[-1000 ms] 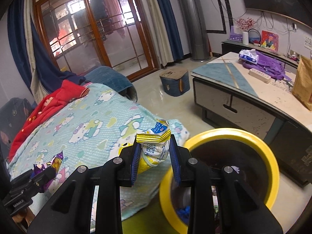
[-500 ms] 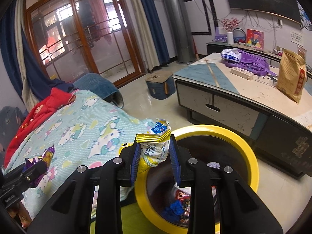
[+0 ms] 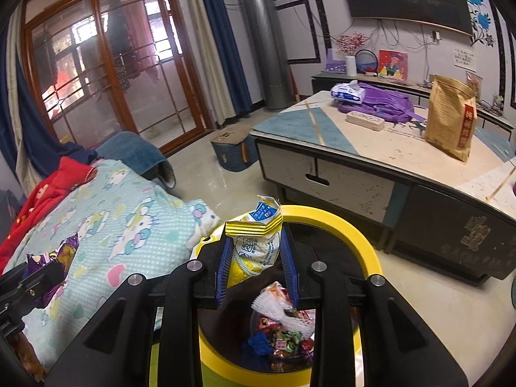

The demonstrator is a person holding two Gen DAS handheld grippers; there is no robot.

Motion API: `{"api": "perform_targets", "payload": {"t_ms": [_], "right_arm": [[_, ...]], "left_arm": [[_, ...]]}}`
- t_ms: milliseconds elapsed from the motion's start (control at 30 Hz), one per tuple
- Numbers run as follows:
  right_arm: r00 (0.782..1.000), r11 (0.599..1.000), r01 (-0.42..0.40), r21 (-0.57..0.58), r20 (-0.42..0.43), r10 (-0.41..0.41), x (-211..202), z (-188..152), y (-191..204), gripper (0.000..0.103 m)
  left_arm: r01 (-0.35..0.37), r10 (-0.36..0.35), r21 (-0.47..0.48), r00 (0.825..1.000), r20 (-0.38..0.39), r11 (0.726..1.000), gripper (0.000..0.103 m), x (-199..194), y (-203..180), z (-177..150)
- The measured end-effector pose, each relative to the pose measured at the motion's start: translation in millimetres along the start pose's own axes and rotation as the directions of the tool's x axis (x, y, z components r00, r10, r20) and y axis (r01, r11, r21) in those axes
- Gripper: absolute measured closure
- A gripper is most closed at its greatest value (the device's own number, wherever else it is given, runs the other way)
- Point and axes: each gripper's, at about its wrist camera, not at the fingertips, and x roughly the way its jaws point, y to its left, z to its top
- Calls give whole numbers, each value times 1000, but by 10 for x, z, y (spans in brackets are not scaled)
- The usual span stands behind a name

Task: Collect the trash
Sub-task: 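Carry the purple and yellow-white wrappers over the yellow bin, then open both tools to drop the two wrappers into the bin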

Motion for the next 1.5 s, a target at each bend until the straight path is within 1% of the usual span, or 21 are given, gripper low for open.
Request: {"api": "perform_targets", "payload": {"t_ms": [267, 467, 733, 867, 1033, 1167, 1233, 1300, 1333, 1367, 1400, 1433, 1467, 1500], "right_arm": [[999, 999, 41, 30, -9, -40, 8, -77, -216, 76], [997, 996, 73, 48, -21, -72, 23, -132, -351, 75], [995, 993, 77, 89, -63, -71, 102, -205, -503, 74], [994, 992, 72, 100, -84, -64, 161, -238, -540, 74], [993, 991, 67, 118, -103, -55, 222, -260, -572, 72], [992, 988, 61, 140, -117, -45, 253, -271, -619, 68], [991, 986, 62, 154, -123, -44, 264, -279, -642, 61], [992, 984, 66, 163, -117, -47, 247, -275, -679, 60], [992, 984, 69, 164, -114, -50, 234, -271, -690, 59], [992, 983, 73, 166, -112, -54, 225, -267, -704, 58], [992, 983, 76, 169, -110, -58, 210, -264, -720, 54], [993, 982, 77, 173, -107, -59, 191, -262, -730, 51], [993, 981, 79, 174, -103, -62, 171, -260, -738, 49], [993, 981, 84, 174, -100, -67, 153, -259, -745, 46]], "left_arm": [[29, -28, 34, 999, -16, 999, 77, 205, -164, 74], [54, -52, 50, 998, -41, 997, 77, 405, -282, 114], [104, -100, 32, 991, -92, 994, 76, 690, -362, 153], [113, -109, 37, 988, -108, 993, 76, 796, -389, 147], [114, -108, 38, 985, -132, 993, 76, 915, -408, 138], [113, -106, 40, 983, -150, 993, 73, 1001, -412, 141], [112, -103, 44, 981, -161, 993, 71, 1055, -403, 146], [106, -98, 43, 981, -166, 993, 67, 1082, -401, 144], [106, -98, 41, 981, -170, 994, 63, 1096, -399, 143], [104, -96, 39, 980, -172, 994, 54, 1100, -396, 143], [102, -94, 37, 981, -171, 994, 48, 1101, -394, 148], [98, -91, 33, 981, -170, 995, 35, 1096, -381, 152], [96, -89, 28, 981, -174, 995, 26, 1094, -365, 153], [94, -88, 24, 980, -180, 995, 22, 1093, -349, 150]]}}
